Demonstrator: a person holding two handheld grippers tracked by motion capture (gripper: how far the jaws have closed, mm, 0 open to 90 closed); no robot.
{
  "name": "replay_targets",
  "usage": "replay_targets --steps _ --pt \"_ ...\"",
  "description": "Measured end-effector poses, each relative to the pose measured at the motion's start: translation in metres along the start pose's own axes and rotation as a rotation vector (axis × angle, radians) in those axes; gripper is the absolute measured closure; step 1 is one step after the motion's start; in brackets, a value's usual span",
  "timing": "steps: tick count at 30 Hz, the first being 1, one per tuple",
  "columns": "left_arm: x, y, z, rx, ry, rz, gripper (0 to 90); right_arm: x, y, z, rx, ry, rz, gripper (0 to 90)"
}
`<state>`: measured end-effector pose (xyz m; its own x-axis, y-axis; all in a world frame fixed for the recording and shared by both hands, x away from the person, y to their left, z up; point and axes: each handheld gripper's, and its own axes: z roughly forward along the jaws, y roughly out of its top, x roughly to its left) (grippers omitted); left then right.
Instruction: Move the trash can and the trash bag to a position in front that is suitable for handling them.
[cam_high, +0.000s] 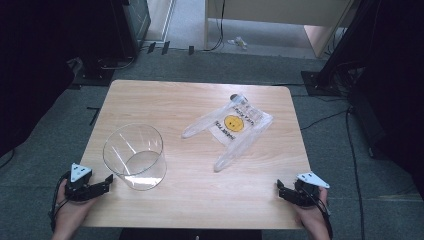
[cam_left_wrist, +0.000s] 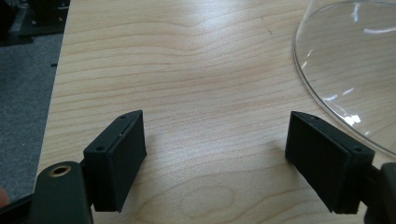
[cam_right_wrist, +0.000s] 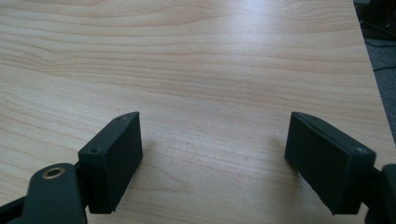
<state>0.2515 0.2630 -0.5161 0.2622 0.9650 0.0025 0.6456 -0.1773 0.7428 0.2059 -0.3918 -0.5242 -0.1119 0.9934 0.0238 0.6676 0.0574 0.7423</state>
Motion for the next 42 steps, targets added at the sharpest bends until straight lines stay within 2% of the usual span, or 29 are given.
replay_targets --steps 4,6,9,12,19,22,25,29,30,32,35,37,39,42 --pt "0.002 0.0 -0.001 -0.008 -0.016 -0.02 20.0 0.002 0.001 0.0 -0.011 -0.011 -0.004 23.6" --pt "-0.001 -0.001 -0.001 -0.003 0.0 0.006 21.1 0.003 0.004 0.001 -0.025 0.003 -0.002 24.5" --pt "-0.007 -0.001 -0.002 -0.007 -0.02 0.025 23.7 0.003 0.011 0.004 -0.05 0.046 0.029 27.0" --pt "-0.011 0.0 0.0 -0.007 -0.03 0.031 23.7 0.008 0.02 0.013 -0.052 0.055 0.032 30.1" --pt "-0.017 0.006 0.006 -0.013 -0.064 0.019 23.8 0.026 0.044 0.036 -0.064 0.056 -0.008 34.3" --pt "-0.02 0.008 0.008 -0.011 -0.064 0.026 24.9 0.033 0.054 0.046 -0.071 0.076 -0.002 36.0" --pt "-0.018 0.01 0.01 -0.011 -0.079 0.035 24.9 0.041 0.063 0.059 -0.064 0.09 -0.024 37.7" --pt "-0.017 0.012 0.013 -0.011 -0.099 0.054 24.9 0.048 0.072 0.073 -0.058 0.107 0.003 44.8" --pt "-0.017 0.013 0.013 -0.009 -0.105 0.059 24.9 0.052 0.073 0.077 -0.042 0.114 0.002 45.7" --pt "-0.017 0.013 0.013 -0.01 -0.113 0.065 24.9 0.058 0.075 0.08 -0.028 0.095 -0.038 46.1" --pt "-0.017 0.013 0.013 -0.012 -0.119 0.06 25.0 0.069 0.078 0.083 -0.025 0.123 -0.046 47.2" --pt "-0.017 0.012 0.013 -0.013 -0.12 0.056 25.0 0.081 0.079 0.086 -0.027 0.105 -0.088 45.9" --pt "-0.017 0.012 0.013 -0.013 -0.119 0.056 25.0 0.09 0.081 0.088 -0.024 0.12 -0.092 44.8" --pt "-0.018 0.012 0.012 -0.014 -0.119 0.058 25.0 0.105 0.083 0.091 -0.028 0.114 -0.1 43.9"
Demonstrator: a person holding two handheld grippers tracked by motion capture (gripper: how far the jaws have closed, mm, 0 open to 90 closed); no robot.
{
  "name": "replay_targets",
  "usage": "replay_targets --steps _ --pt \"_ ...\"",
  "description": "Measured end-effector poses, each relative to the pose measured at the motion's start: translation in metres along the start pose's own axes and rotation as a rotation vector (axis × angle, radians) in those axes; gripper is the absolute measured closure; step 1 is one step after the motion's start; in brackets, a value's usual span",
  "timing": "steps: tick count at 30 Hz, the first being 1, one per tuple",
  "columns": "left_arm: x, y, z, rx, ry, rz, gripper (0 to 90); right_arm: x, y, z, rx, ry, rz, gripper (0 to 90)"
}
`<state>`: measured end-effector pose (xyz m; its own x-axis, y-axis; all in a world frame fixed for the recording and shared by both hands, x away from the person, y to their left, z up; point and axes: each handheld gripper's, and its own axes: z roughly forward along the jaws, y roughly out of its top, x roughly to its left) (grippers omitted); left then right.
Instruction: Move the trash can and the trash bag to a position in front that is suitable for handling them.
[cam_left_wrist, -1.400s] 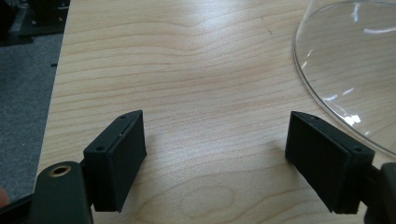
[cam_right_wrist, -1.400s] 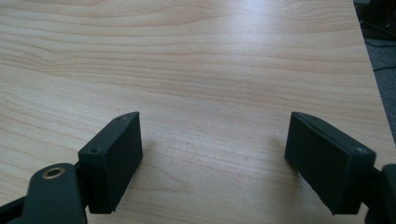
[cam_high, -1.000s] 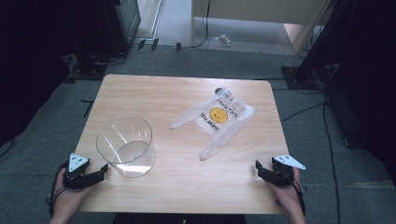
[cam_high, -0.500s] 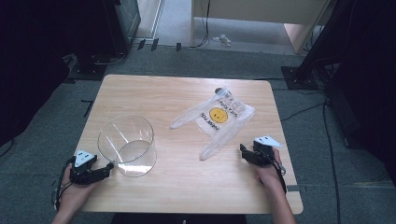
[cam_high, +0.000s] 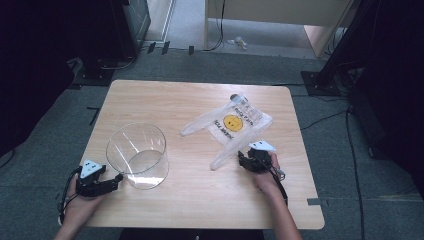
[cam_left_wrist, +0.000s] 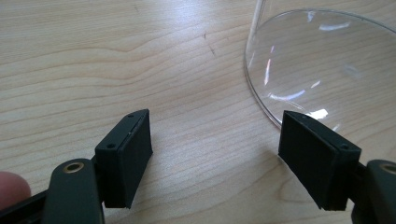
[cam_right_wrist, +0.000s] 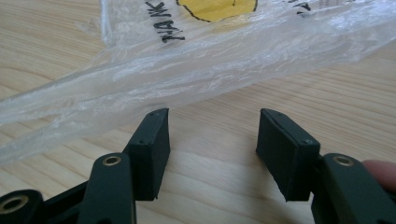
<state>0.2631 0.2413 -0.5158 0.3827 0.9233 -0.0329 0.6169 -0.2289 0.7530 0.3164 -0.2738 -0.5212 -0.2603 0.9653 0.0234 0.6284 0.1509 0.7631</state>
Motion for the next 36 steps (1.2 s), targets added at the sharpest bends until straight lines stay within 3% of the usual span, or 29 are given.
replay_targets --steps 6,9,13,17,20,23,25,30,34,36 --pt "0.0 0.0 0.0 -0.001 -0.003 0.0 25.0 0.026 0.011 0.013 0.008 -0.018 0.017 38.9" --pt "0.0 0.0 0.0 -0.002 -0.007 -0.004 24.9 0.04 0.015 0.018 0.002 -0.008 -0.016 38.0" --pt "0.001 0.0 -0.001 -0.004 -0.016 -0.01 24.9 0.06 0.019 0.024 -0.012 0.045 -0.073 36.4" --pt "0.002 -0.001 -0.001 -0.005 -0.029 -0.015 24.9 0.067 0.021 0.022 -0.038 0.121 -0.138 34.5" --pt "0.003 -0.001 -0.001 -0.007 -0.033 -0.017 24.9 0.054 0.026 0.014 -0.074 0.157 -0.11 35.0" --pt "0.003 -0.001 -0.002 -0.007 -0.033 -0.017 24.9 0.028 0.032 0.006 -0.127 0.134 -0.051 37.0" --pt "0.003 -0.001 -0.001 -0.007 -0.033 -0.017 24.9 0.011 0.037 0.004 -0.141 0.099 -0.012 38.2" --pt "0.002 -0.001 -0.001 -0.007 -0.031 -0.017 25.0 -0.03 0.058 0.014 -0.154 -0.057 0.052 39.9" --pt "0.002 -0.001 -0.001 -0.007 -0.031 -0.017 25.0 -0.048 0.07 0.027 -0.13 -0.07 0.104 39.8" --pt "0.002 -0.001 -0.001 -0.007 -0.031 -0.017 25.0 -0.051 0.07 0.037 -0.092 -0.089 0.092 39.7"
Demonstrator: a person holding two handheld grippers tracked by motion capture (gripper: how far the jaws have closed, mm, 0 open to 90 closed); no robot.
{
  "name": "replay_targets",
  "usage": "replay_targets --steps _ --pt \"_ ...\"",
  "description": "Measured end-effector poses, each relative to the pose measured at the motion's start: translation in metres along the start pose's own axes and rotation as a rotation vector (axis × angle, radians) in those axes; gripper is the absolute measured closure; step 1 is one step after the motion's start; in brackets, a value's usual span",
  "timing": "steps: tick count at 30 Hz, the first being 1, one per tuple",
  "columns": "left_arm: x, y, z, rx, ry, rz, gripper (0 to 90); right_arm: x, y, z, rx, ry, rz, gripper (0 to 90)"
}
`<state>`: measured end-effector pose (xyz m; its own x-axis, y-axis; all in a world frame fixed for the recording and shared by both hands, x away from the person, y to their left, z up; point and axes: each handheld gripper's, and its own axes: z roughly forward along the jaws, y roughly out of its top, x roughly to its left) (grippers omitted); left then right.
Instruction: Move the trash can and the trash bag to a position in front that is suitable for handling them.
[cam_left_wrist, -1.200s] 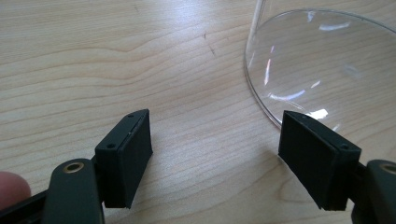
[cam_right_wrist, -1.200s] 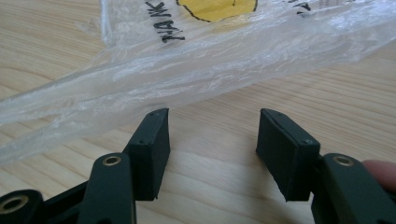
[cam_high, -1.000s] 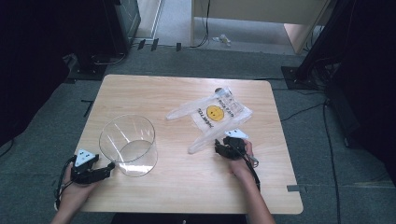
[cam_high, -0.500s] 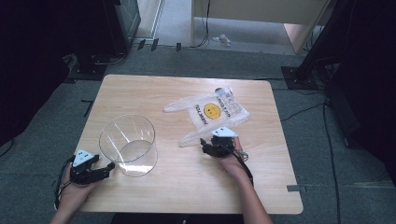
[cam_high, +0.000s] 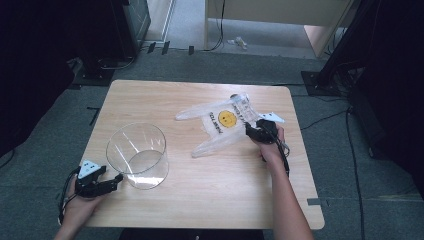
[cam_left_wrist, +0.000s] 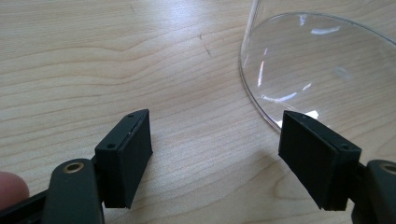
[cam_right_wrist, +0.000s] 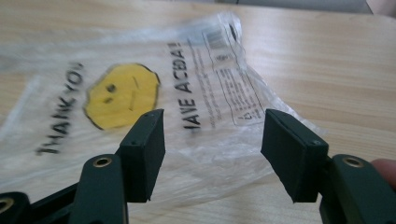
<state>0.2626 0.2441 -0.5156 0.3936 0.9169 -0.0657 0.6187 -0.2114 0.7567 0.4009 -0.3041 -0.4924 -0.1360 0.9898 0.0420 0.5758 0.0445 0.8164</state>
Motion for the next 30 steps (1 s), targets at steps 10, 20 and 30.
replay_targets --steps 10,20,30 --pt "0.0 0.0 0.0 0.0 -0.006 0.001 24.9 0.0 -0.021 0.02 0.101 0.006 -0.02 38.5" --pt "0.0 0.0 -0.001 0.001 -0.004 0.004 25.0 0.008 -0.046 -0.014 0.096 -0.041 0.016 34.3" --pt "-0.001 0.0 0.0 0.004 0.001 0.012 25.0 0.023 -0.085 -0.067 0.098 -0.072 0.037 30.9"
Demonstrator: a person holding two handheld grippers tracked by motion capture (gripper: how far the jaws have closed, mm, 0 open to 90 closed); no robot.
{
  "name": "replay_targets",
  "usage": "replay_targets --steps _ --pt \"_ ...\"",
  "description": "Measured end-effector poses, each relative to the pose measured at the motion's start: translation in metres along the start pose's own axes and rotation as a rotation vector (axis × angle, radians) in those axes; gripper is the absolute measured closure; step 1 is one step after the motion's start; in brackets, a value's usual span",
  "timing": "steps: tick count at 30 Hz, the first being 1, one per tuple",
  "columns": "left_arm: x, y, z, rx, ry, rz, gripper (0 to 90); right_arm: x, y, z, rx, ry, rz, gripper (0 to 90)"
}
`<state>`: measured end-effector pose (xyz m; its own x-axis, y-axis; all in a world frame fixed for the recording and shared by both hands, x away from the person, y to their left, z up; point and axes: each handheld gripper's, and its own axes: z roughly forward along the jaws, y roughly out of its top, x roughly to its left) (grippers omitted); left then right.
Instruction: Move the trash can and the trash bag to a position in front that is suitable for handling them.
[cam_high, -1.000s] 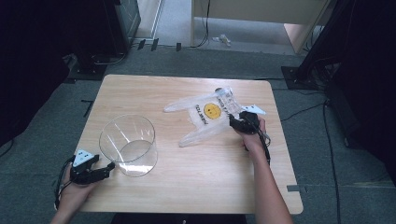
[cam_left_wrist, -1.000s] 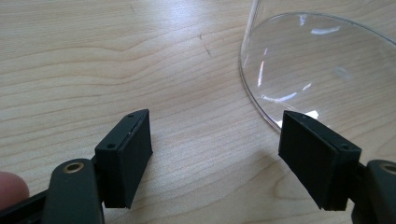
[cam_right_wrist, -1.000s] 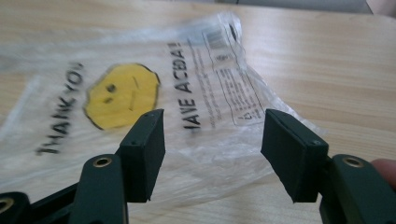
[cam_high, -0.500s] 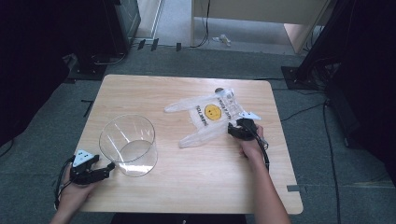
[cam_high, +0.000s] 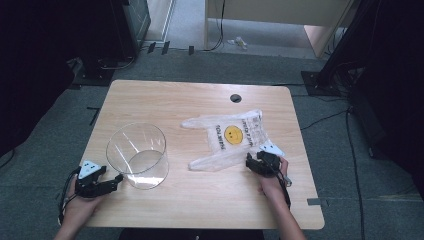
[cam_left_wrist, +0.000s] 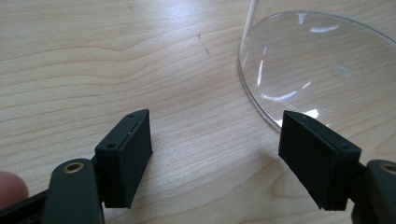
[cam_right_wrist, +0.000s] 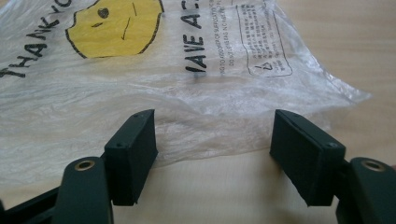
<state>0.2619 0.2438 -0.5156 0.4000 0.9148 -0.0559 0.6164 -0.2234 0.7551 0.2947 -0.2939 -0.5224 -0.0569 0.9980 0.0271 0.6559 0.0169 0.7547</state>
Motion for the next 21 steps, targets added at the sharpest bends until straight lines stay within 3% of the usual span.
replay_targets --steps 3,6,9,11,13,15,18,20,21 --pt "0.0 0.0 0.0 0.0 0.001 -0.001 25.0 0.006 -0.013 -0.014 0.001 0.034 -0.027 30.0" --pt "0.0 0.0 0.0 0.0 0.001 0.001 25.0 0.011 -0.022 -0.03 0.01 0.109 -0.081 28.3" --pt "-0.001 0.0 0.0 0.0 0.003 0.002 25.0 0.01 -0.016 -0.046 -0.076 0.133 -0.107 28.7" --pt "-0.001 0.0 0.001 0.001 0.006 0.006 25.0 0.008 -0.002 -0.054 -0.162 0.149 -0.141 30.4" --pt "-0.001 0.001 0.001 0.001 0.009 0.006 25.0 0.01 0.015 -0.056 -0.243 0.209 -0.227 30.6" --pt "-0.002 0.001 0.001 0.002 0.01 0.009 25.0 0.015 0.029 -0.052 -0.266 0.294 -0.333 30.6" --pt "-0.001 0.001 0.001 0.002 0.01 0.008 25.0 0.025 0.046 -0.031 -0.213 0.454 -0.535 32.5" --pt "-0.001 0.001 0.001 0.001 0.007 0.006 25.0 0.034 0.051 -0.012 -0.208 0.484 -0.67 34.7" --pt "-0.001 0.001 0.001 0.0 0.006 0.003 25.0 0.037 0.053 -0.004 -0.189 0.507 -0.703 34.7"
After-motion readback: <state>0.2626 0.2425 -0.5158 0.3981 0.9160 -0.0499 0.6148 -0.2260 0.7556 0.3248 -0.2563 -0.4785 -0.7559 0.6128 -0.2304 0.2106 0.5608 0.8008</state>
